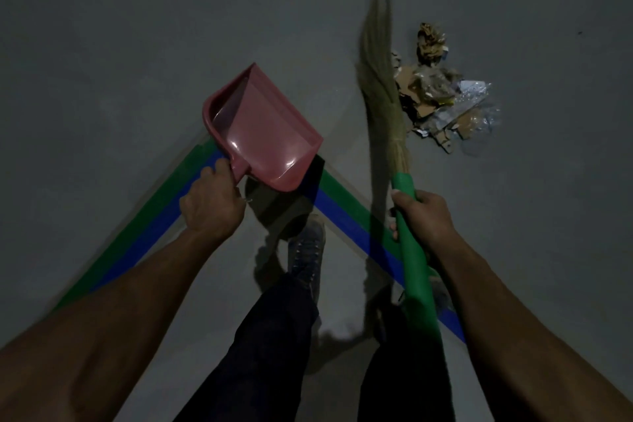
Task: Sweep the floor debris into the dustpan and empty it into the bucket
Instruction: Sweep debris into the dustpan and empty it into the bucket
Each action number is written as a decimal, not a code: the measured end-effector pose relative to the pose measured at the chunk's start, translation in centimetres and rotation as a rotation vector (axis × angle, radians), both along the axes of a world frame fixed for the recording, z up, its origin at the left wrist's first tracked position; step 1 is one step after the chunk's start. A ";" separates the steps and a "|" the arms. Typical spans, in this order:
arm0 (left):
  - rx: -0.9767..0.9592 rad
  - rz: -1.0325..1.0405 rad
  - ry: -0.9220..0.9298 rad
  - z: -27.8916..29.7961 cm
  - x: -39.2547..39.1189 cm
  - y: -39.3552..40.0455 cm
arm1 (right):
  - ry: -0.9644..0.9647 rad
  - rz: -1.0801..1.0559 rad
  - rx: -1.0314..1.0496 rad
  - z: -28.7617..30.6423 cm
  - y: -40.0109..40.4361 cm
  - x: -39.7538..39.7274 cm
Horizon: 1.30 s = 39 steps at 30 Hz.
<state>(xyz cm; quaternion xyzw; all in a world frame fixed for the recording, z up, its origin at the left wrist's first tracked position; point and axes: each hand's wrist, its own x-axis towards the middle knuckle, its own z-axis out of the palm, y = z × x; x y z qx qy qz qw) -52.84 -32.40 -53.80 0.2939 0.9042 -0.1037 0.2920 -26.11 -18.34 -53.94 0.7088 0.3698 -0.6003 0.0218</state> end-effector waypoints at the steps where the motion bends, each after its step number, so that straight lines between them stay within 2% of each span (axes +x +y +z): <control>1: 0.003 -0.002 -0.003 0.2 0.0 0.3 | 0.002 -0.006 0.020 0.7 -0.1 0.4; 7: 0.049 -0.030 0.005 1.2 -0.1 1.5 | 0.091 0.062 0.062 4.7 -3.5 -1.2; 12: 0.086 -0.087 -0.007 0.4 -0.3 2.0 | 0.046 0.176 0.031 2.2 -2.0 -3.1; 17: 0.111 -0.123 0.004 -0.7 0.0 2.6 | -0.044 0.087 0.022 0.3 0.4 0.1; 24: 0.087 -0.151 0.009 0.0 0.8 4.5 | 0.038 0.090 0.169 5.1 -0.4 2.3; 27: 0.089 -0.177 0.004 0.3 1.2 5.8 | -0.065 0.186 0.268 6.0 1.7 1.6; 32: 0.084 -0.225 0.004 -0.6 1.5 7.8 | -0.411 0.493 0.402 3.5 9.3 0.6; 35: 0.109 -0.231 0.009 -1.4 1.6 8.7 | -0.551 0.571 0.387 1.6 12.4 0.4; 39: 0.125 -0.227 -0.011 -1.7 1.6 9.5 | -0.596 0.675 0.287 0.6 11.3 1.5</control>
